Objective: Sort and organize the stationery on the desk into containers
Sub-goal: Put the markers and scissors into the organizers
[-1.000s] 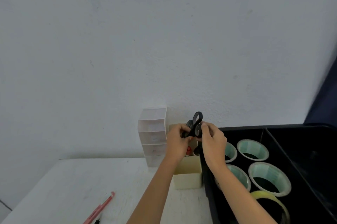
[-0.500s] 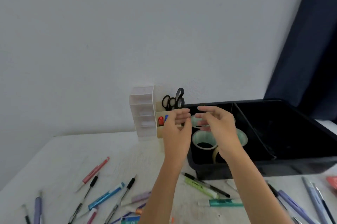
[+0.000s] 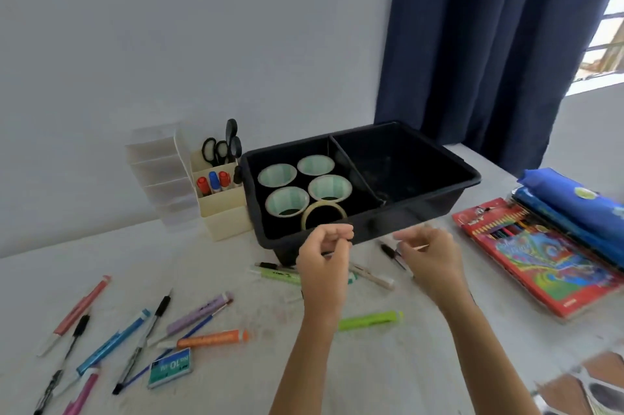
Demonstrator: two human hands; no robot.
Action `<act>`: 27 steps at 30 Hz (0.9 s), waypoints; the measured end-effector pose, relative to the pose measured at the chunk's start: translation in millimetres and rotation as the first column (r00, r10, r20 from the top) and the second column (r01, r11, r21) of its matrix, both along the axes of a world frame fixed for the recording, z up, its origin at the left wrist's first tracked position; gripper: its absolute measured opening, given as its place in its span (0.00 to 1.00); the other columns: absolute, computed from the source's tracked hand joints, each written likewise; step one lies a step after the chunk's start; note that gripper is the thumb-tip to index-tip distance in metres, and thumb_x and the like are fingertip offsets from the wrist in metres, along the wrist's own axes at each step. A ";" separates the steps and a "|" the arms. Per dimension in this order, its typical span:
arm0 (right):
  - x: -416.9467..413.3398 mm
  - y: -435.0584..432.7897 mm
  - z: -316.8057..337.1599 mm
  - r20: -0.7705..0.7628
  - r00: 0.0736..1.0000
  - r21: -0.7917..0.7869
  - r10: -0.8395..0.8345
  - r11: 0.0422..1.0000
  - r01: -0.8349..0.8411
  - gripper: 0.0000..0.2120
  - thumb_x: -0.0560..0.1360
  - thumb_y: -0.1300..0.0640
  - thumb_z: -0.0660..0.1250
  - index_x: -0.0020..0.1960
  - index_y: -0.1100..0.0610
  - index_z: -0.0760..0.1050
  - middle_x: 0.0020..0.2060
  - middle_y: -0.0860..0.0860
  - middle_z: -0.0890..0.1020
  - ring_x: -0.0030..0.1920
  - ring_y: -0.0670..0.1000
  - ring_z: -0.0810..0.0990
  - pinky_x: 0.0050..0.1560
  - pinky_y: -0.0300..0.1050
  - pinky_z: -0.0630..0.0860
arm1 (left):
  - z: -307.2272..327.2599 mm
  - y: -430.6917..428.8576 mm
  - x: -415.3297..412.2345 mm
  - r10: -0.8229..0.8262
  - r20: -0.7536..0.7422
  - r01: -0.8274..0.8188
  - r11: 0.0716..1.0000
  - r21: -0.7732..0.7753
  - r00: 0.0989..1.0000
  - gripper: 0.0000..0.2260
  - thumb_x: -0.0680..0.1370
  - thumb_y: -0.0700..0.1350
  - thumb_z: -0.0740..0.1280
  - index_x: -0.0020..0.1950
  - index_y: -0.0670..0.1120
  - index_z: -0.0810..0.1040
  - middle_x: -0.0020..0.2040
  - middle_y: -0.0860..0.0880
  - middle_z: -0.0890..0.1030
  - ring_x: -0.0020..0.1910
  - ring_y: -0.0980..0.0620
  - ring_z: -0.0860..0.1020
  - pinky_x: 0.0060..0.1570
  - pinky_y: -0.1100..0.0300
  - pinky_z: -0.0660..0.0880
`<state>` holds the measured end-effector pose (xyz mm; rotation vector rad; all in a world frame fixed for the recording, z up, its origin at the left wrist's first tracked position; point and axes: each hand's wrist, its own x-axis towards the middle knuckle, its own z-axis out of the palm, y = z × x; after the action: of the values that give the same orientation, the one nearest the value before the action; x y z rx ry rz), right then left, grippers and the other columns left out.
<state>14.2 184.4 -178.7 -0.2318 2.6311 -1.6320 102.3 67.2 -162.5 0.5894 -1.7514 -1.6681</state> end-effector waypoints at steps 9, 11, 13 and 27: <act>10.6 42.2 -51.5 -0.042 0.999 0.451 0.003 0.893 0.016 0.07 0.75 0.59 0.67 0.52 0.57 0.80 0.46 0.53 0.75 0.50 0.55 0.75 0.45 0.46 0.73 | -33.8 28.0 -5.6 -0.058 0.135 0.055 0.998 0.028 0.989 0.10 0.74 0.33 0.64 0.43 0.45 0.81 0.41 0.50 0.83 0.44 0.53 0.80 0.45 0.62 0.77; 13.5 41.8 -51.3 -0.075 0.997 0.396 0.005 0.918 0.025 0.06 0.74 0.62 0.68 0.49 0.59 0.82 0.41 0.52 0.74 0.46 0.55 0.76 0.42 0.44 0.70 | -38.1 26.7 -5.7 -0.059 0.158 0.058 0.998 0.012 0.986 0.09 0.74 0.33 0.64 0.43 0.45 0.81 0.41 0.49 0.83 0.44 0.52 0.80 0.47 0.60 0.78; 15.2 39.5 -46.6 -0.066 0.998 0.281 0.009 0.960 0.010 0.06 0.72 0.63 0.70 0.48 0.59 0.82 0.39 0.51 0.76 0.43 0.51 0.77 0.40 0.36 0.68 | -40.3 23.2 -4.0 -0.036 0.176 0.040 0.999 -0.019 0.984 0.09 0.74 0.35 0.65 0.43 0.46 0.81 0.41 0.51 0.83 0.44 0.54 0.80 0.46 0.62 0.77; 17.9 5.9 3.6 0.057 0.997 -0.558 0.043 0.830 -0.004 0.08 0.75 0.58 0.67 0.52 0.58 0.81 0.44 0.48 0.84 0.45 0.46 0.83 0.44 0.37 0.79 | -67.0 -44.3 9.3 0.207 0.556 0.355 0.583 -0.731 0.805 0.14 0.81 0.43 0.56 0.66 0.51 0.73 0.64 0.54 0.72 0.62 0.55 0.68 0.63 0.62 0.57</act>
<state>32.0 190.3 -175.1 -0.2143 2.0191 -2.3162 111.7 23.0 -229.4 0.6026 -2.7621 -0.4969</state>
